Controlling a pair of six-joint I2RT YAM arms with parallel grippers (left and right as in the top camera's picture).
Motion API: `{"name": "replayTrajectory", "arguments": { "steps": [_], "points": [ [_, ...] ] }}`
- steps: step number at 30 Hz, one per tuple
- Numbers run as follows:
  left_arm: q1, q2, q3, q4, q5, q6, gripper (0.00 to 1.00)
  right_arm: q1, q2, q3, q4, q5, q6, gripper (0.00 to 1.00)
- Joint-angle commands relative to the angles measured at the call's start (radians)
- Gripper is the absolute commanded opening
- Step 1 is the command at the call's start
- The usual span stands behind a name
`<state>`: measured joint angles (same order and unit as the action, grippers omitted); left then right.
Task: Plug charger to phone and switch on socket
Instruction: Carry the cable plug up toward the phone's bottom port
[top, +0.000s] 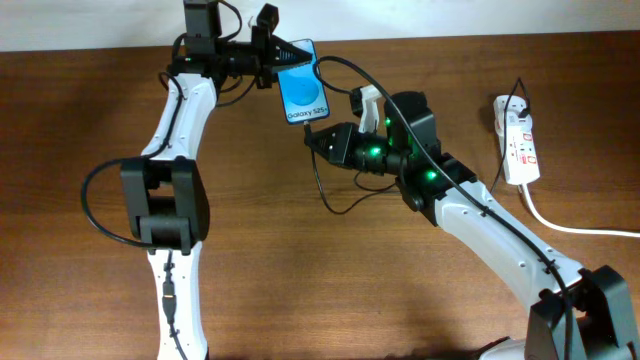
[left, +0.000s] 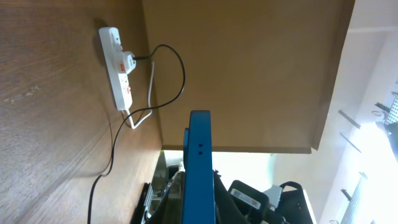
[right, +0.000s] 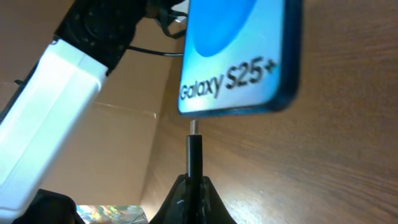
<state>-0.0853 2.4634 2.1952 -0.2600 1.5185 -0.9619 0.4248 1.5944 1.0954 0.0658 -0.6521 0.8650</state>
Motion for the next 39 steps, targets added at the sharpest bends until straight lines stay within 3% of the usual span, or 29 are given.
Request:
{"name": "replayTrajectory", "arguments": {
  "steps": [1,13,20,39],
  "points": [
    [0.003,-0.023,0.006,0.006,0.023,-0.009,0.00,0.006,0.013,-0.006,0.017,-0.005,0.009,0.04],
    [0.024,-0.023,0.006,0.016,0.054,-0.010,0.00,-0.050,0.016,-0.025,0.032,-0.157,0.056,0.04],
    [0.033,-0.023,0.006,0.017,0.054,-0.010,0.00,-0.085,0.023,-0.245,0.483,-0.190,0.256,0.04],
    [-0.001,-0.023,0.006,0.021,0.052,0.005,0.00,-0.065,0.035,-0.250,0.559,-0.163,0.278,0.04]
  ]
}}
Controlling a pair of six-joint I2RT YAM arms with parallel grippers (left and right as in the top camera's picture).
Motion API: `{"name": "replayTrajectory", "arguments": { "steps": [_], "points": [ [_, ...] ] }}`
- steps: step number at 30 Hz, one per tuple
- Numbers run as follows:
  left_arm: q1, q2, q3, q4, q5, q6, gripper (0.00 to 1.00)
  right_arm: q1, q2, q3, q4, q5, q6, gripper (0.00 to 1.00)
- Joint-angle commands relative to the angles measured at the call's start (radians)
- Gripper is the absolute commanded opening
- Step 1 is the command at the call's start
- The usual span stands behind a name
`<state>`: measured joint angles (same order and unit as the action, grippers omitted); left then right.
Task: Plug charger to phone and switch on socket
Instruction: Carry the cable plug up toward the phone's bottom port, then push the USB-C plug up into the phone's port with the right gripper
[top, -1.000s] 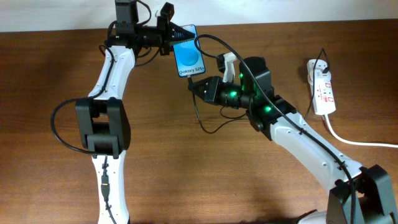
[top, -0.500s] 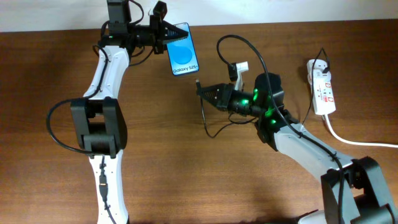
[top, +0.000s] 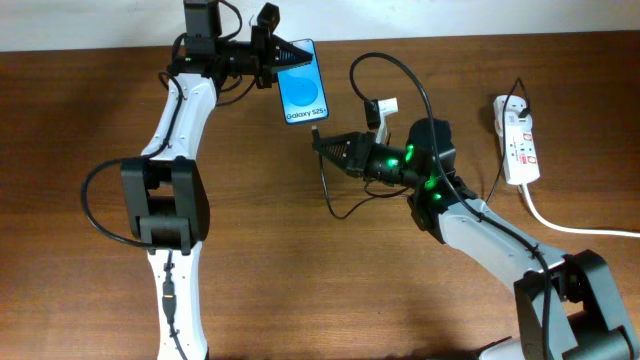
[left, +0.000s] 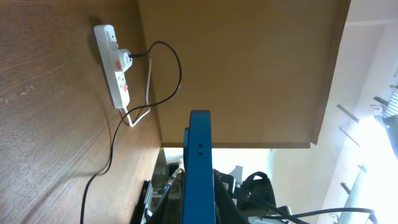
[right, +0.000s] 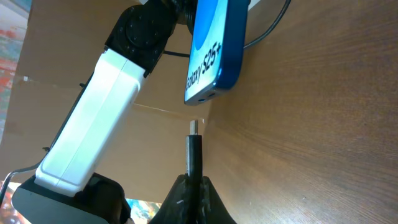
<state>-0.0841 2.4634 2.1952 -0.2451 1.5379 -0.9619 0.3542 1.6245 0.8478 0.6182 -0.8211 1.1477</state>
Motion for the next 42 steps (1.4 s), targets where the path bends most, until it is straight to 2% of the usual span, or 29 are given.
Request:
{"name": "replayTrajectory", "arguments": {
  "steps": [1,42],
  "points": [
    [-0.005,-0.023,0.006,0.006,0.032,0.005,0.00,0.005,0.005,-0.002,0.007,0.006,-0.005,0.04],
    [-0.034,-0.023,0.006,0.005,0.035,0.006,0.00,-0.016,0.005,-0.003,-0.015,0.047,0.014,0.04]
  ]
}}
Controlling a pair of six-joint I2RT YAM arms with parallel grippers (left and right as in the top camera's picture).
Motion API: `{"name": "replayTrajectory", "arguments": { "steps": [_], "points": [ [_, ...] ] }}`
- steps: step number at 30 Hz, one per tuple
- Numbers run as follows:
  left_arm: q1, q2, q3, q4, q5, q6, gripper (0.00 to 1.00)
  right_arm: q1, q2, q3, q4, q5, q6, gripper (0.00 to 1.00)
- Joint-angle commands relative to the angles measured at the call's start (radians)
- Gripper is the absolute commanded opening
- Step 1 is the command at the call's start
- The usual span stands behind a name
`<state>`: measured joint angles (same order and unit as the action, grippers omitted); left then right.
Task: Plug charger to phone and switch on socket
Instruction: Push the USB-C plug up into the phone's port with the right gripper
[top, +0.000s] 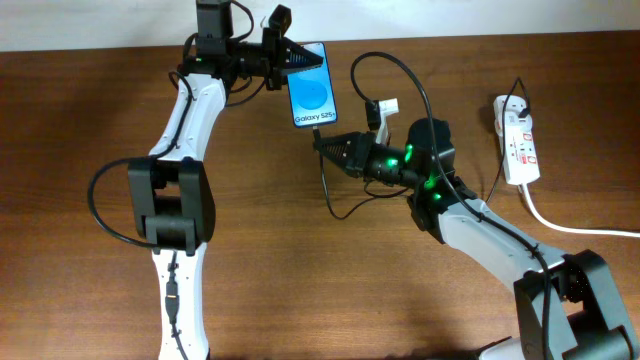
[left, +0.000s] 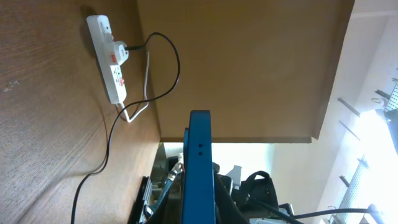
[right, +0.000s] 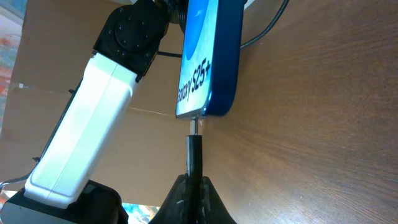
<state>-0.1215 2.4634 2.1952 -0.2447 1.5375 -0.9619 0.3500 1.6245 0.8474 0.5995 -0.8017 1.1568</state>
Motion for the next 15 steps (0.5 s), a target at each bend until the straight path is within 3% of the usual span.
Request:
{"name": "replayTrajectory", "arguments": {
  "steps": [1,15],
  "points": [
    [0.003,-0.023,0.006,0.005,0.035,0.006,0.00,-0.011,0.005,-0.002,0.003,0.027,0.005,0.04],
    [0.003,-0.023,0.006,0.005,0.035,0.013,0.00,-0.024,0.005,-0.002,0.060,0.031,0.030,0.04]
  ]
}}
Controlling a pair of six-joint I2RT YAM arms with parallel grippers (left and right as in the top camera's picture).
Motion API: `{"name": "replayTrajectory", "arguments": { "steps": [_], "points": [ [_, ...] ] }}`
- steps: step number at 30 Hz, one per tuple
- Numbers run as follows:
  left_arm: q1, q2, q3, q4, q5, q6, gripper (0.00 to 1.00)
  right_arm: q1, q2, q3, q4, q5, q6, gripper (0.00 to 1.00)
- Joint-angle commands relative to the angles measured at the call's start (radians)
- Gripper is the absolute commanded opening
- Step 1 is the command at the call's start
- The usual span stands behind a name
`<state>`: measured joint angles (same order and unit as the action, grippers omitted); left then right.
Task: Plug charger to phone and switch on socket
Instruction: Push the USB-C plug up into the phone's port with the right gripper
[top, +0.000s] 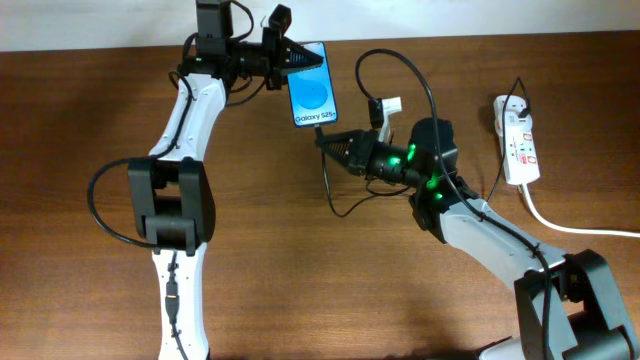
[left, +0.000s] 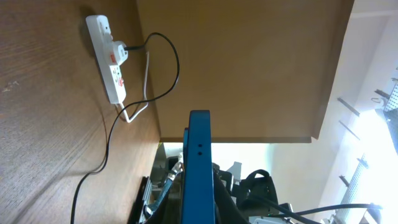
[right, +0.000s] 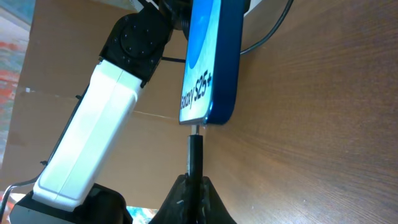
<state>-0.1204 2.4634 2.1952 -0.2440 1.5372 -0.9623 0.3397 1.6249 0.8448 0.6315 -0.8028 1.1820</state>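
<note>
A blue phone (top: 311, 98) showing "Galaxy S25+" is held off the table at the back, my left gripper (top: 287, 55) shut on its upper end. In the left wrist view only the phone's thin edge (left: 199, 162) shows between the jaws. My right gripper (right: 194, 185) is shut on the black charger plug (right: 196, 152), which points up at the phone (right: 214, 62). Only a sliver of the plug's metal tip shows against the phone's bottom edge. The white socket strip (top: 517, 140) lies at the right, apart from both grippers.
The black charger cable (top: 335, 195) loops over the table beneath the right gripper and arcs over that arm to the socket strip (left: 109, 62). The strip's white lead (top: 560, 222) runs off to the right. A cardboard wall stands behind the table.
The plug has come slightly closer to the phone's bottom edge, and less of its metal tip shows. The left gripper and phone have stayed put.
The plug first stood just under the phone's bottom edge, both held in shut grippers. Then the right arm had shifted and a gap showed between tip and phone. Later the phone was further right with the tip at its edge, and now the tip is closer in.
</note>
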Motion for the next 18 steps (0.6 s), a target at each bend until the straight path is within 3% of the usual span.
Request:
{"name": "replayTrajectory", "arguments": {
  "steps": [1,18],
  "points": [
    [0.002,-0.023,0.006,0.004,0.035,0.014,0.00,-0.014,0.005,0.001,0.027,0.032,0.005,0.04],
    [-0.053,-0.023,0.006,0.004,0.036,0.021,0.00,-0.014,0.005,0.001,0.024,0.081,0.005,0.04]
  ]
}}
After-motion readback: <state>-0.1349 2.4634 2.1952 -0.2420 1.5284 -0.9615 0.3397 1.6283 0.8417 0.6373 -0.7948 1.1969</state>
